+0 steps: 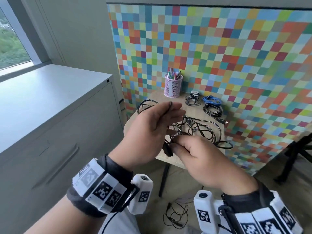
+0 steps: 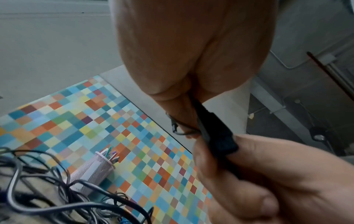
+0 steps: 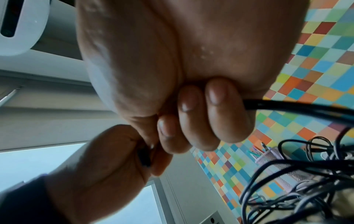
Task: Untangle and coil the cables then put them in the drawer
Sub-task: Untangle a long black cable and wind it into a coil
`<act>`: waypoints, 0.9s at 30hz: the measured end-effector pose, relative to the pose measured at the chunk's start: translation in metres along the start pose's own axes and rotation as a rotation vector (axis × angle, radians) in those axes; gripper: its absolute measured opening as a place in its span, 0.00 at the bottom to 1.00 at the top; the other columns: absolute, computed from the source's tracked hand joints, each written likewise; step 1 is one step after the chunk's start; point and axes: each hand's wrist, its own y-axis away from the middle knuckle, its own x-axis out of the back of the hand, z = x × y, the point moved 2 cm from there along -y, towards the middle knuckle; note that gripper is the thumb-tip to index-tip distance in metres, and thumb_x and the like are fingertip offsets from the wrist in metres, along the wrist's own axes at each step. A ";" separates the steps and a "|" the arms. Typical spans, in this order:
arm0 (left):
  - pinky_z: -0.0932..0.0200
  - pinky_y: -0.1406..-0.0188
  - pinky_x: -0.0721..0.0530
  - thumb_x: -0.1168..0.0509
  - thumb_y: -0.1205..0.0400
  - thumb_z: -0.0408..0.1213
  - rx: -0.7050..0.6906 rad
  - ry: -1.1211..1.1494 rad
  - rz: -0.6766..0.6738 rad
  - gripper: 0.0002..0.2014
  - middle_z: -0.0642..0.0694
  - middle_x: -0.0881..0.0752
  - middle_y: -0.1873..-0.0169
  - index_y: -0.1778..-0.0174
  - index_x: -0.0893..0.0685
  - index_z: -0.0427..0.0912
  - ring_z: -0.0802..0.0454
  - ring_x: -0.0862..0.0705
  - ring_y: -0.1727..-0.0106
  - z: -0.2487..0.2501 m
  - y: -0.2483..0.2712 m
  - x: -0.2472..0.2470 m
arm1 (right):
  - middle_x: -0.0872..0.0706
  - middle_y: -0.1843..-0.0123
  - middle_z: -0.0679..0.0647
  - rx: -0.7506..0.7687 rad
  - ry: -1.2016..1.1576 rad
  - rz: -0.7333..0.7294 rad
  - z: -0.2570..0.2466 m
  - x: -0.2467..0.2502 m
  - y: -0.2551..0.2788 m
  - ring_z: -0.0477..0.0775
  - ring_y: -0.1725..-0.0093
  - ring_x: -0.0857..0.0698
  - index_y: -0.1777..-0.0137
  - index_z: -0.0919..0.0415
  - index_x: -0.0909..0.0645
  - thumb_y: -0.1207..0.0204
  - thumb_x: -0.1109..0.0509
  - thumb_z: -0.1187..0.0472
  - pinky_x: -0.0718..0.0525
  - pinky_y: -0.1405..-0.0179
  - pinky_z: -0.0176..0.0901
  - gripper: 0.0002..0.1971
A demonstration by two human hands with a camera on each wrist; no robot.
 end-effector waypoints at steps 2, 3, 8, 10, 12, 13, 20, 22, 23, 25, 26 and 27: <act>0.57 0.51 0.11 0.45 0.06 0.29 0.001 -0.036 -0.021 0.14 0.50 0.08 0.41 0.35 0.16 0.45 0.56 0.09 0.39 -0.002 0.000 0.004 | 0.21 0.71 0.44 -0.016 0.027 -0.027 -0.003 0.004 0.003 0.46 0.71 0.25 0.57 0.55 0.18 0.11 0.36 0.50 0.29 0.70 0.43 0.15; 0.51 0.50 0.10 0.44 0.07 0.30 -0.010 -0.046 -0.028 0.13 0.51 0.07 0.42 0.35 0.16 0.46 0.55 0.09 0.39 -0.001 0.001 0.007 | 0.21 0.72 0.43 -0.019 0.033 -0.034 -0.004 0.006 0.004 0.45 0.72 0.25 0.57 0.55 0.17 0.11 0.36 0.51 0.32 0.73 0.39 0.15; 0.68 0.56 0.13 0.47 0.08 0.24 0.031 0.251 -0.007 0.16 0.40 0.08 0.39 0.29 0.18 0.34 0.44 0.08 0.39 0.009 -0.001 0.021 | 0.23 0.77 0.40 -0.052 0.050 -0.051 -0.008 0.010 0.006 0.45 0.75 0.25 0.56 0.50 0.14 0.11 0.36 0.50 0.32 0.73 0.37 0.14; 0.61 0.51 0.10 0.47 0.07 0.26 0.070 0.375 -0.009 0.17 0.41 0.08 0.40 0.29 0.17 0.38 0.45 0.08 0.39 0.009 -0.003 0.024 | 0.22 0.77 0.38 -0.065 0.050 -0.055 -0.007 0.007 0.005 0.43 0.75 0.24 0.55 0.51 0.14 0.10 0.37 0.50 0.32 0.73 0.35 0.14; 0.56 0.45 0.10 0.48 0.07 0.28 0.111 0.470 -0.012 0.17 0.41 0.08 0.40 0.30 0.17 0.40 0.45 0.09 0.37 0.007 -0.003 0.025 | 0.22 0.76 0.34 -0.067 0.062 -0.050 -0.006 0.004 0.003 0.40 0.73 0.22 0.55 0.52 0.14 0.10 0.36 0.51 0.31 0.72 0.33 0.14; 0.54 0.39 0.11 0.49 0.08 0.27 0.127 0.525 -0.017 0.18 0.40 0.08 0.39 0.30 0.17 0.39 0.44 0.10 0.35 0.006 -0.003 0.024 | 0.22 0.76 0.34 -0.071 0.061 -0.045 -0.005 0.002 0.003 0.40 0.73 0.22 0.56 0.52 0.14 0.10 0.36 0.51 0.31 0.72 0.33 0.14; 0.56 0.41 0.10 0.52 0.16 0.11 0.166 0.668 -0.068 0.26 0.37 0.09 0.37 0.29 0.18 0.33 0.43 0.11 0.32 0.002 -0.001 0.014 | 0.23 0.76 0.41 -0.089 -0.003 -0.076 -0.007 0.000 0.006 0.42 0.75 0.24 0.56 0.50 0.14 0.11 0.36 0.48 0.30 0.72 0.34 0.14; 0.58 0.48 0.08 0.56 0.20 0.07 0.177 0.621 -0.084 0.33 0.38 0.09 0.37 0.29 0.19 0.34 0.45 0.11 0.32 0.002 -0.001 0.014 | 0.25 0.77 0.43 -0.081 -0.020 -0.079 -0.008 0.002 0.007 0.42 0.75 0.25 0.56 0.50 0.14 0.11 0.36 0.49 0.31 0.72 0.34 0.14; 0.58 0.51 0.08 0.58 0.22 0.07 0.180 0.593 -0.089 0.35 0.39 0.09 0.37 0.29 0.18 0.35 0.46 0.11 0.32 0.002 -0.001 0.015 | 0.26 0.77 0.43 -0.078 -0.022 -0.080 -0.007 0.003 0.008 0.42 0.75 0.25 0.56 0.50 0.13 0.11 0.36 0.49 0.32 0.72 0.33 0.14; 0.58 0.52 0.09 0.60 0.24 0.06 0.176 0.528 -0.098 0.37 0.40 0.09 0.37 0.29 0.18 0.36 0.48 0.12 0.31 0.000 0.000 0.017 | 0.28 0.78 0.43 -0.087 -0.035 -0.068 -0.004 0.007 0.008 0.43 0.77 0.28 0.56 0.50 0.14 0.11 0.36 0.49 0.34 0.74 0.34 0.15; 0.58 0.51 0.09 0.60 0.24 0.06 0.172 0.493 -0.104 0.38 0.41 0.09 0.36 0.29 0.19 0.37 0.48 0.12 0.31 -0.002 0.000 0.018 | 0.30 0.79 0.44 -0.098 -0.049 -0.058 -0.002 0.011 0.009 0.43 0.77 0.30 0.56 0.50 0.14 0.11 0.36 0.49 0.35 0.74 0.35 0.15; 0.57 0.50 0.09 0.60 0.24 0.05 0.167 0.459 -0.112 0.38 0.42 0.09 0.36 0.28 0.19 0.37 0.49 0.12 0.31 -0.003 0.002 0.020 | 0.32 0.79 0.44 -0.106 -0.065 -0.049 -0.001 0.014 0.010 0.43 0.78 0.32 0.56 0.50 0.13 0.11 0.37 0.49 0.35 0.75 0.36 0.15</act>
